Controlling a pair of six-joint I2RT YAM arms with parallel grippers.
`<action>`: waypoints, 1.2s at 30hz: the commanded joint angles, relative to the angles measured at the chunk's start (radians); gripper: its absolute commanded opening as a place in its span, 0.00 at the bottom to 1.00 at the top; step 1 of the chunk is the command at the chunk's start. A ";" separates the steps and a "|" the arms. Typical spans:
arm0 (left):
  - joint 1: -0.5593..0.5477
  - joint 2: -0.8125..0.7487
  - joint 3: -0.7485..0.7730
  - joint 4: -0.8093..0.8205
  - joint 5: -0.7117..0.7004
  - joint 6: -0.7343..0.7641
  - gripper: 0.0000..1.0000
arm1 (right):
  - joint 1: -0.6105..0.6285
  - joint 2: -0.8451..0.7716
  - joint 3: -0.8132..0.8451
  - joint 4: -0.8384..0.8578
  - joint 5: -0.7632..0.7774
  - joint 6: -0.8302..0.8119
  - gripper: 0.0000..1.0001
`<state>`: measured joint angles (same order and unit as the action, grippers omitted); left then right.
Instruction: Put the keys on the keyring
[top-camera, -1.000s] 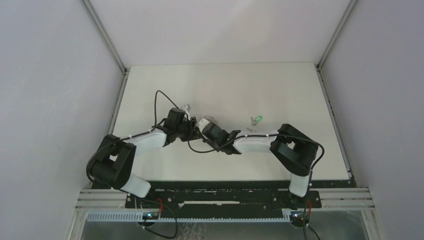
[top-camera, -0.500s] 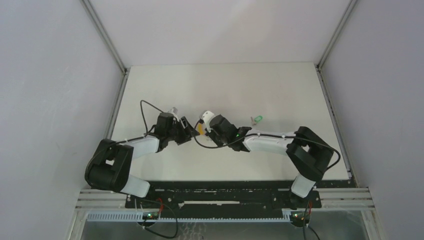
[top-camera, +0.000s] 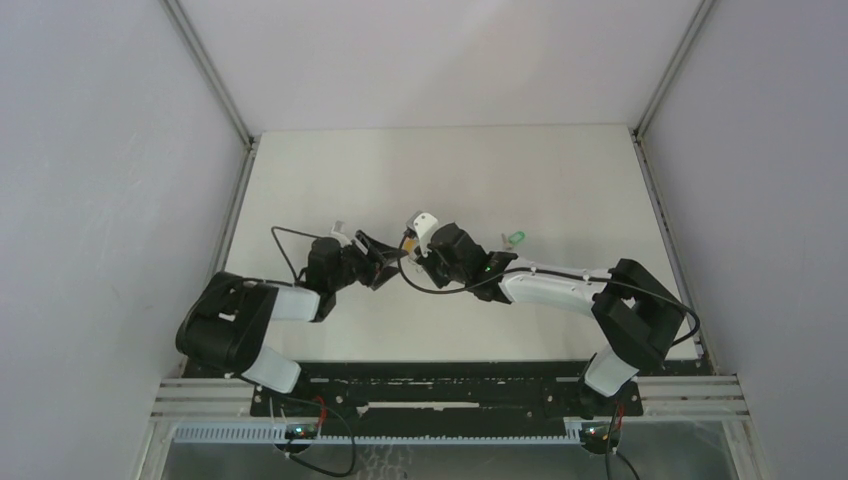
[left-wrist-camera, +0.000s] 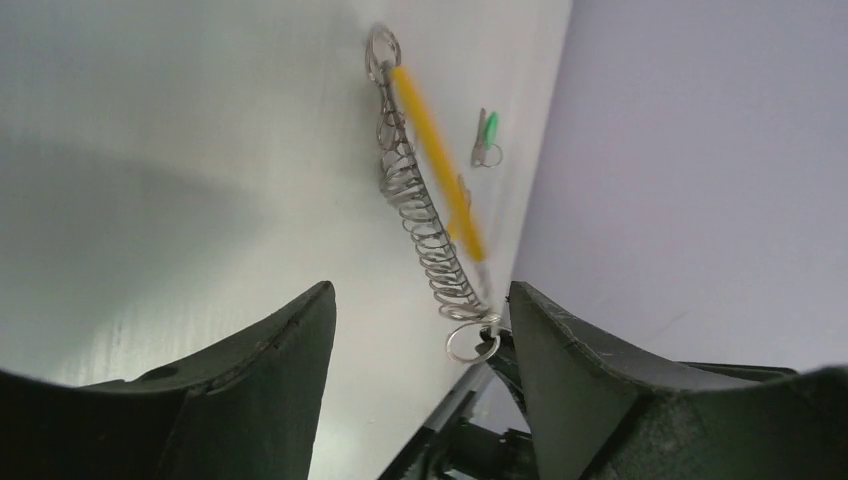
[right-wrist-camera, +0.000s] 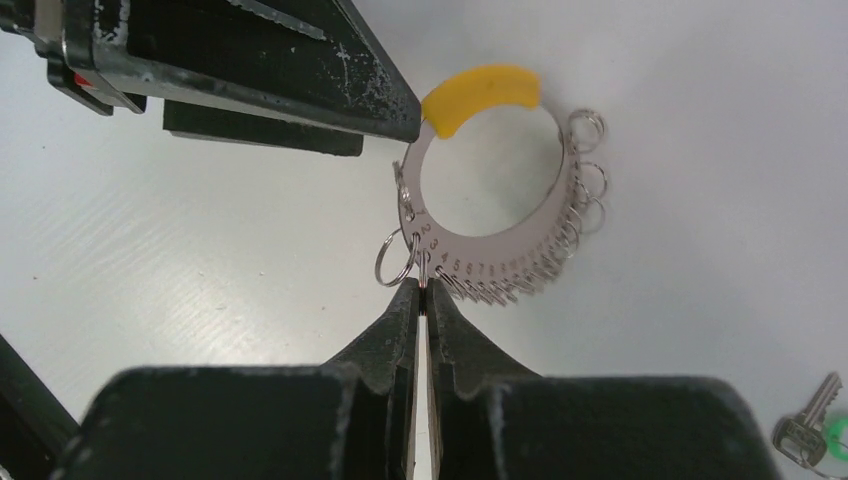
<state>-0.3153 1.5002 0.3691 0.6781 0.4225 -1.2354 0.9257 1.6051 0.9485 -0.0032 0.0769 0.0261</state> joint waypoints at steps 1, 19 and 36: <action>0.003 0.035 -0.057 0.277 0.007 -0.188 0.70 | 0.016 -0.009 -0.002 0.042 -0.005 0.015 0.00; 0.003 0.215 0.061 0.309 0.007 -0.177 0.61 | 0.035 -0.033 -0.029 0.061 -0.025 0.006 0.00; -0.014 0.269 0.177 0.290 0.017 -0.090 0.01 | 0.036 -0.062 -0.060 0.080 -0.035 0.006 0.00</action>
<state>-0.3248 1.7950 0.5106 0.9382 0.4259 -1.3952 0.9527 1.5890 0.8944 0.0196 0.0513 0.0250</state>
